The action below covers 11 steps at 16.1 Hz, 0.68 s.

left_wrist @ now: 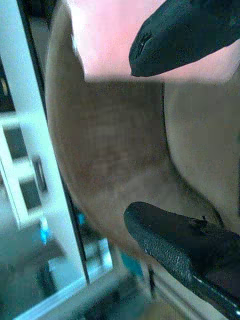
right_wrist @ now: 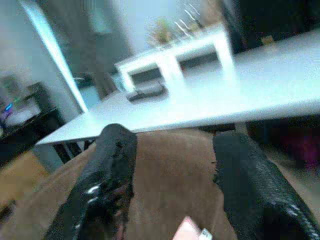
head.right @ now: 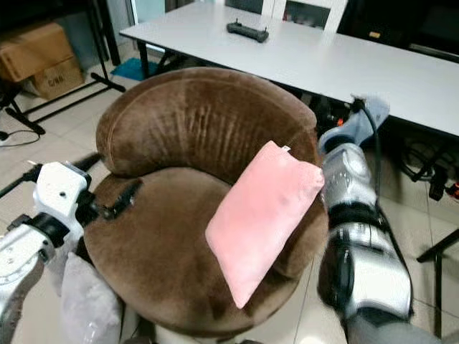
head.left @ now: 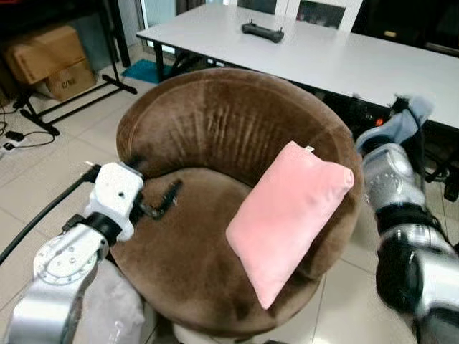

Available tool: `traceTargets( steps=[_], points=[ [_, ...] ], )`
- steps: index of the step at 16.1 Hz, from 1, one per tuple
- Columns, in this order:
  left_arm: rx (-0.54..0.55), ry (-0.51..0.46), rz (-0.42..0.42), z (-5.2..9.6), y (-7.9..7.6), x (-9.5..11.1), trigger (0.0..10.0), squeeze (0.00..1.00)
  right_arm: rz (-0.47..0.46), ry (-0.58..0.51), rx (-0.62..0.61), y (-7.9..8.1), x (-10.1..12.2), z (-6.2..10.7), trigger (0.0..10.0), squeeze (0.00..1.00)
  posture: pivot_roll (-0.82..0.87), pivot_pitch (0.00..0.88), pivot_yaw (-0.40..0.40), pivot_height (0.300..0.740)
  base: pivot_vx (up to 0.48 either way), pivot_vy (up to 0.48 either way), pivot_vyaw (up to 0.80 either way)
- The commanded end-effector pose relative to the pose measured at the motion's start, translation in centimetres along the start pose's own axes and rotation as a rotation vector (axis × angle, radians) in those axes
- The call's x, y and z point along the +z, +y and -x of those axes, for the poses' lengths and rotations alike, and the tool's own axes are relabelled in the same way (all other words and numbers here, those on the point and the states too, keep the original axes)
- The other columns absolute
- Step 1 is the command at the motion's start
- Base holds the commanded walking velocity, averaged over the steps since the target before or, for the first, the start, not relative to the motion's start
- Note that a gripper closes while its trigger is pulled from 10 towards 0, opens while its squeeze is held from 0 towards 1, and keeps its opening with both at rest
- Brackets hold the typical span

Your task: Move the pillow to the sofa from floor

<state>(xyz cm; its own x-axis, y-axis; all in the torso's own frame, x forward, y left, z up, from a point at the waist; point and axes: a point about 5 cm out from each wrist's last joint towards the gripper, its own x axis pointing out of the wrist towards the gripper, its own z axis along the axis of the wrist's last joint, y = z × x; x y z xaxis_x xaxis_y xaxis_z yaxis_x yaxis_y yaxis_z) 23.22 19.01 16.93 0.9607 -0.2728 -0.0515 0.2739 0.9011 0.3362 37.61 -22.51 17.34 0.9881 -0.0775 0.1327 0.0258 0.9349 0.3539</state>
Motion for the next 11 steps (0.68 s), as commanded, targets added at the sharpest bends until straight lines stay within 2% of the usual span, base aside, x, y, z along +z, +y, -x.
traceTargets(
  steps=[1, 2, 3, 4, 5, 6, 7, 9, 11],
  points=[
    [0.070, 0.025, -0.005, 0.0, 0.4, -0.4, 10.0, 0.00, 0.059, 0.017, 0.048, 1.0, -0.6, 0.6, 10.0, 0.96, 0.10, 0.000, -0.064, 0.740, 0.000, 0.000, 0.00],
    [0.118, 0.056, -0.007, 0.2, 0.2, -0.8, 10.0, 0.00, 0.140, 0.083, 0.104, 1.7, -2.1, 2.6, 10.0, 0.00, 0.10, 0.000, -0.072, 0.740, 0.000, 0.000, 0.00],
    [0.138, 0.063, -0.015, 0.3, 0.1, -1.0, 10.0, 0.00, 0.176, 0.118, 0.137, 2.2, -2.9, 3.8, 10.0, 0.00, 0.10, 0.000, -0.072, 0.740, 0.000, 0.000, 0.00],
    [0.154, 0.069, -0.003, 0.7, -0.5, -1.1, 10.0, 0.00, 0.183, 0.155, 0.197, 3.9, -4.0, 6.7, 10.0, 0.00, 0.10, 0.000, -0.080, 0.740, 0.000, 0.000, 0.00],
    [0.158, 0.059, -0.003, 0.9, -0.7, -1.1, 10.0, 0.00, 0.176, 0.164, 0.208, 4.7, -4.2, 7.8, 10.0, 0.00, 0.10, 0.000, -0.080, 0.740, 0.000, 0.000, 0.00],
    [0.165, 0.051, -0.004, 1.0, -0.8, -1.0, 10.0, 0.00, 0.172, 0.168, 0.205, 4.9, -4.2, 8.2, 10.0, 0.00, 0.10, 0.000, -0.080, 0.740, 0.000, 0.000, 0.00],
    [0.207, 0.016, 0.004, 1.4, -0.8, -1.0, 10.0, 0.00, 0.220, 0.160, 0.246, 5.8, -4.7, 10.0, 10.0, 0.00, 0.09, 0.000, -0.077, 0.740, 0.000, 0.000, 0.00],
    [0.243, 0.009, 0.019, 1.7, -0.8, -1.0, 10.0, 0.00, 0.264, 0.189, 0.271, 6.3, -5.7, 11.6, 10.0, 0.00, 0.09, 0.000, -0.084, 0.740, 0.000, 0.000, 0.00],
    [0.257, 0.012, 0.018, 1.8, -0.8, -1.0, 10.0, 0.00, 0.222, 0.239, 0.272, 6.9, -5.9, 12.3, 10.0, 0.00, 0.10, 0.000, -0.088, 0.740, 0.000, 0.000, 0.00]
  ],
)
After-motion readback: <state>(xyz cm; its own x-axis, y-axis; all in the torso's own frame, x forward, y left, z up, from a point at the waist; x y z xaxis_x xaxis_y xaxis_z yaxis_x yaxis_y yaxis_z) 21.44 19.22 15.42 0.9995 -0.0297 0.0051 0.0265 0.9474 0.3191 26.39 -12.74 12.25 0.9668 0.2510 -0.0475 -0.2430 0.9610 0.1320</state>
